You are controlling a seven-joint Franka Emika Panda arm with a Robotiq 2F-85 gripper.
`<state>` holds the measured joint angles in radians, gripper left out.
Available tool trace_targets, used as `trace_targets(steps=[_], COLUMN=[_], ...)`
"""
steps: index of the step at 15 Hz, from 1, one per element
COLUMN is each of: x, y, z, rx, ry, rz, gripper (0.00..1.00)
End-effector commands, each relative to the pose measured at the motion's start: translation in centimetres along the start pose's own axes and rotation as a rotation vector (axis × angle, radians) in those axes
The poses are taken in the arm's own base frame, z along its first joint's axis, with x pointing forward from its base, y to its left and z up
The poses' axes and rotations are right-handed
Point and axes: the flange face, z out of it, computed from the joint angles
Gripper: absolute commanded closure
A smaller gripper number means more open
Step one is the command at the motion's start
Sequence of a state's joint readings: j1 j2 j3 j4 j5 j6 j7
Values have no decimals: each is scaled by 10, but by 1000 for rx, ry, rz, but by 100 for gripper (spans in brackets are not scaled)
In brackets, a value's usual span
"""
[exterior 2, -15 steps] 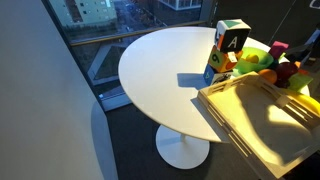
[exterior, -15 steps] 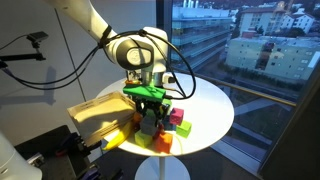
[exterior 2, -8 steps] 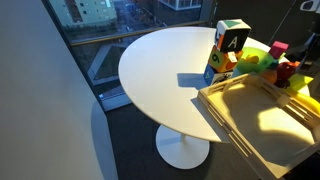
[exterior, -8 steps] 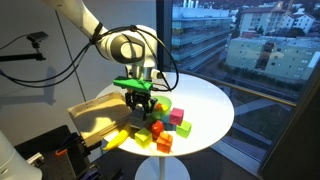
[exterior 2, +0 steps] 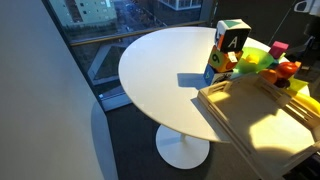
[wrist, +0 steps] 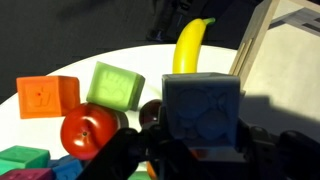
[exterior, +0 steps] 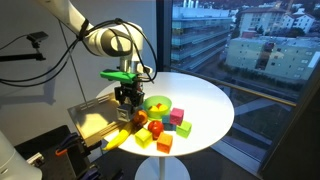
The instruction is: Pick up the gray block and put it in the tray
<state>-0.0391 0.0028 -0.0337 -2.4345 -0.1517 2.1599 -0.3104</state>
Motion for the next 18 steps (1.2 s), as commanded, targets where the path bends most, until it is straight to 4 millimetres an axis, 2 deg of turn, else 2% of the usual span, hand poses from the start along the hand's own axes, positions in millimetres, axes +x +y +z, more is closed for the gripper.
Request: trace_targets(steps=[1, 4, 6, 7, 13, 14, 18], x=[-6, -8, -9, -3, -3, -3, -2], y=[-23, -33, -32, -30, -30, -30, -31], z=[-14, -20, -22, -13, -14, -14, -10], rx=[-13, -8, -5, -8, -8, -8, -13], ry=[-45, -57, -55, -57, -56, -56, -13], rz=[46, 65, 62, 37, 38, 38, 41], gripper=[69, 69, 69, 44, 44, 69, 69])
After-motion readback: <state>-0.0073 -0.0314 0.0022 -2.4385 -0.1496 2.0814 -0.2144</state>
